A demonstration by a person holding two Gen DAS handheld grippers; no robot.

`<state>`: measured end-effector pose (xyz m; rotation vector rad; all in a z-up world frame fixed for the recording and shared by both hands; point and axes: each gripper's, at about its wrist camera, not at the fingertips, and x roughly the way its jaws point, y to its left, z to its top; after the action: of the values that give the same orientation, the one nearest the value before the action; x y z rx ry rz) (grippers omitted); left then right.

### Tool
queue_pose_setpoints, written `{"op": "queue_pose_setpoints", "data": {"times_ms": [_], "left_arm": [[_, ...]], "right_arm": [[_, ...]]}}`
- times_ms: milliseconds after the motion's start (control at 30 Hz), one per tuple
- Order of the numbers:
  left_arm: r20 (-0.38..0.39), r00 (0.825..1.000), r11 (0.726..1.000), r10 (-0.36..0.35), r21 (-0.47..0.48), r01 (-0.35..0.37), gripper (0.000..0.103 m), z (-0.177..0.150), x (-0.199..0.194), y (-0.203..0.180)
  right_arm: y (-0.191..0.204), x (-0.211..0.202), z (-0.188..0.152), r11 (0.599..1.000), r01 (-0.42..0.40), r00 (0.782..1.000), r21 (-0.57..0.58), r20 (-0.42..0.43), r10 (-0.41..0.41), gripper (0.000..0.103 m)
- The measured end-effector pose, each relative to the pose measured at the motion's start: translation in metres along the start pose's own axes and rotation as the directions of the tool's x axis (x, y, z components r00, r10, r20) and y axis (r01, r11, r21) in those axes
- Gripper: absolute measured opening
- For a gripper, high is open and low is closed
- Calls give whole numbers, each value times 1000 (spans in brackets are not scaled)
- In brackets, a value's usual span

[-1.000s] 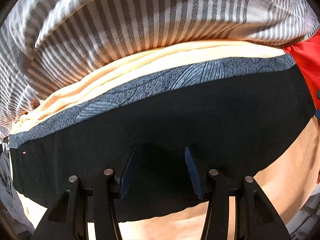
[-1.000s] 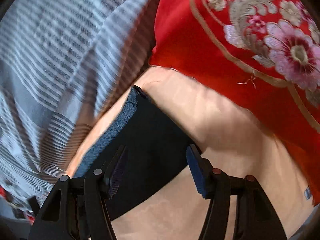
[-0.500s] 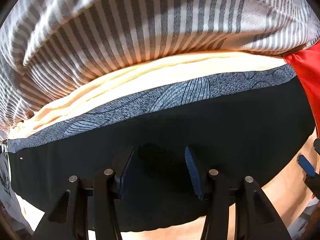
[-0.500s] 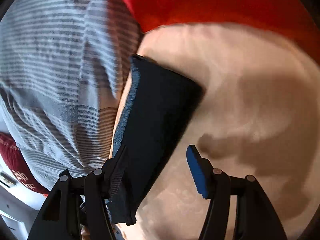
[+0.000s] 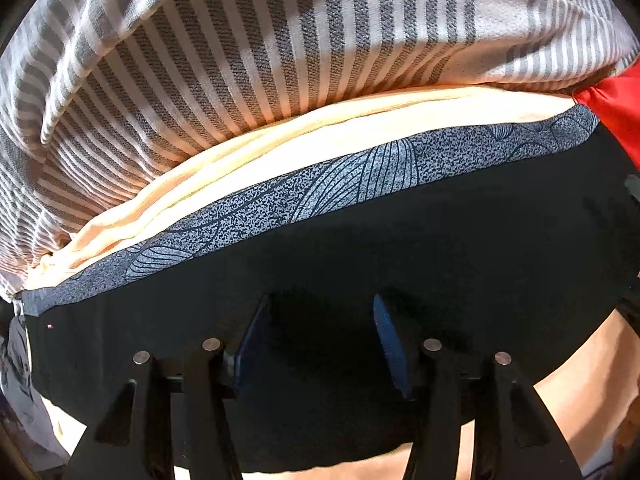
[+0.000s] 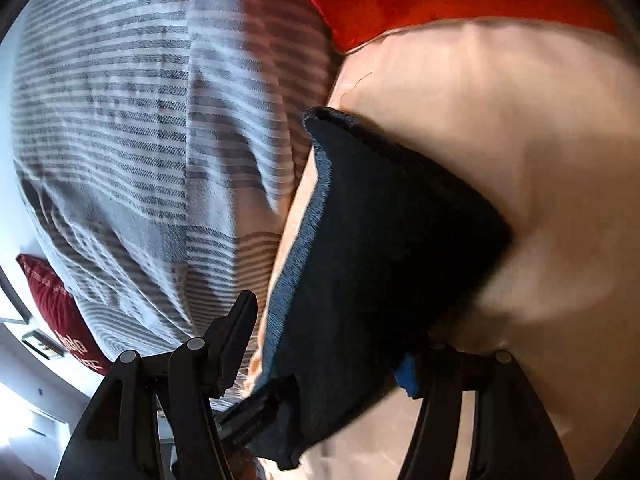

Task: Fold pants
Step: 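Lift the trouser leg end with the right gripper and fold it toward the waistband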

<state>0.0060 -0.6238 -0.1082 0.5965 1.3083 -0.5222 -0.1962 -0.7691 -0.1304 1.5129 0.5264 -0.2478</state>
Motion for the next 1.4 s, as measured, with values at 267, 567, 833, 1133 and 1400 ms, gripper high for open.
{"op": "queue_pose_setpoints", "data": {"times_ms": [267,567,833,1133,1400], "left_arm": [[87,993,995,-77,-55,81,33,48,-21,4],[143,990,1000,10,13,-12,21,44,5,-18],[143,980,972,-140,-168,163,21,52,-13,24],[108,965,958,-238,-136,251,21,39,-19,52],[96,970,932,-224,-269,242,21,-16,-49,186]], "right_arm": [[15,8,2,1000,19,998,-8,-65,-20,13],[67,5,-13,988,1,997,-157,-78,-13,13],[138,9,-48,912,102,990,-397,-50,-133,13],[186,27,-90,825,208,970,-525,3,-243,13],[256,78,-171,565,382,898,-731,150,-413,13]]}}
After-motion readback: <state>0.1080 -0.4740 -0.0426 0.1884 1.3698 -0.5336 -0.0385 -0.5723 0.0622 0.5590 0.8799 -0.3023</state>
